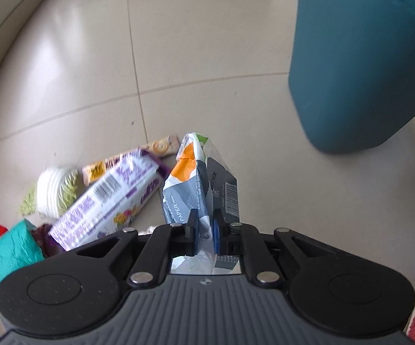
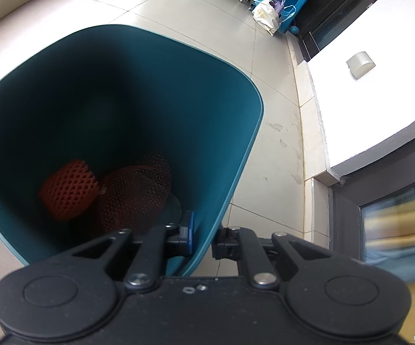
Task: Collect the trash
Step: 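Lift the paper bag into the teal bin and open the left tool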
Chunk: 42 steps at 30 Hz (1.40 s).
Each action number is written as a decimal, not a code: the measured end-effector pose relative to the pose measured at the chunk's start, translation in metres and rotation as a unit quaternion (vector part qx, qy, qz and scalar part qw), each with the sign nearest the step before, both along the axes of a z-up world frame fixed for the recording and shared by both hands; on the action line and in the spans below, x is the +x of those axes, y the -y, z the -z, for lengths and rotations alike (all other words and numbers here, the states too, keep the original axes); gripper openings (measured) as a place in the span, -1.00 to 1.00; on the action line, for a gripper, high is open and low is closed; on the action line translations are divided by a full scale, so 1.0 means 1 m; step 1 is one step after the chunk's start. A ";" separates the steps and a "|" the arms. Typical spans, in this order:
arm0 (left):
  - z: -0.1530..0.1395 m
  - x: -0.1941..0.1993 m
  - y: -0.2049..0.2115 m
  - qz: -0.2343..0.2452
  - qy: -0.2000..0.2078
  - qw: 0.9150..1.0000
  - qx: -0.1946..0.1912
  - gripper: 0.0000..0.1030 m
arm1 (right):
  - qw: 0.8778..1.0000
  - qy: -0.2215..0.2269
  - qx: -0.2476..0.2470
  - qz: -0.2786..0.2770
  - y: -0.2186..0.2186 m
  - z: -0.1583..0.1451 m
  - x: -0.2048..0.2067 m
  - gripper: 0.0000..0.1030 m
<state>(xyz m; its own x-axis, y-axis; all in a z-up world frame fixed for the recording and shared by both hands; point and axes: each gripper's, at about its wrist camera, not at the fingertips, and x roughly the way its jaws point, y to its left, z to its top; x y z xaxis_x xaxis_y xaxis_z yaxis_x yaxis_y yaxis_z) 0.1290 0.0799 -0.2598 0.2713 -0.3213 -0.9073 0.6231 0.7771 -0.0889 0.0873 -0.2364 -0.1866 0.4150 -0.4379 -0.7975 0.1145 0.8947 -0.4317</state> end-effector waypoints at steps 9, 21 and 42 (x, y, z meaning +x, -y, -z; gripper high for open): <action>-0.093 0.016 0.029 0.037 0.039 0.998 -0.042 -0.83 | 1.000 0.001 0.002 -0.007 0.000 0.000 -0.001 -0.80; -0.183 0.033 0.096 0.098 0.103 0.986 -0.088 -0.83 | 0.999 0.006 -0.003 -0.051 -0.007 -0.001 -0.007 -0.80; -0.132 0.031 0.230 0.176 0.038 0.983 -0.042 -0.83 | 0.996 0.015 -0.001 -0.093 -0.009 0.000 -0.016 -0.81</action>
